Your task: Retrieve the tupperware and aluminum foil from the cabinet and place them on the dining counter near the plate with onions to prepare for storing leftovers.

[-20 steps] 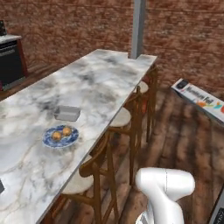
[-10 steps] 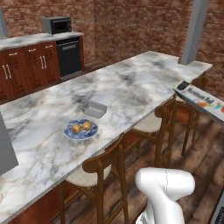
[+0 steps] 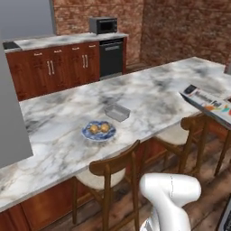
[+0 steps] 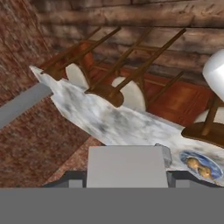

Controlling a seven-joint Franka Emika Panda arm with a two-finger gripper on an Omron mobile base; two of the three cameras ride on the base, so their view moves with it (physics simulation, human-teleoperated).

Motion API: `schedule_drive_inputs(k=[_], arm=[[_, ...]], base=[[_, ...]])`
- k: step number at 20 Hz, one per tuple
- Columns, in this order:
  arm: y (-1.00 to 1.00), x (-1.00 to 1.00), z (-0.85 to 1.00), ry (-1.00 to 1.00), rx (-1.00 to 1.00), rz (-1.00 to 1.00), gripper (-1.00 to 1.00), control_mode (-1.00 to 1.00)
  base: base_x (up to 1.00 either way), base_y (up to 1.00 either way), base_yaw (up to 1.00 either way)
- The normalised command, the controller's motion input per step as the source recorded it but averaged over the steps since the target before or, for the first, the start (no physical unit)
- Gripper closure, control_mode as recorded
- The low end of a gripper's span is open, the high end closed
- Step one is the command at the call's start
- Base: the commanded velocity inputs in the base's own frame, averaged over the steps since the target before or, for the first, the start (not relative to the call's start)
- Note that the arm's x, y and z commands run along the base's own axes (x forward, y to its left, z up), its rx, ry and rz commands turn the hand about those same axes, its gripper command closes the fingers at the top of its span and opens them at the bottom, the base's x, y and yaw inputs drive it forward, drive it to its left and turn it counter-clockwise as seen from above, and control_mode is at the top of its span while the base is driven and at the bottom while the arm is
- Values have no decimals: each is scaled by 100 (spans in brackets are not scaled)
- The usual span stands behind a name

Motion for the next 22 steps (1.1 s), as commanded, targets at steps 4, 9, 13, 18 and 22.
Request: schedule_drive_inputs(k=[4,9,13,18,22], arm=[[0,0,0,0,0,0,100,100],[0,0,0,0,0,0,100,100],[0,0,0,0,0,0,100,100],[83,50,-15,47,-18,39,100,-100],[80,68,-4,50,-17,33,100,-100]], base=[[52,70,45],[44,69,47],[47,70,45],[0,0,0],[0,0,0]])
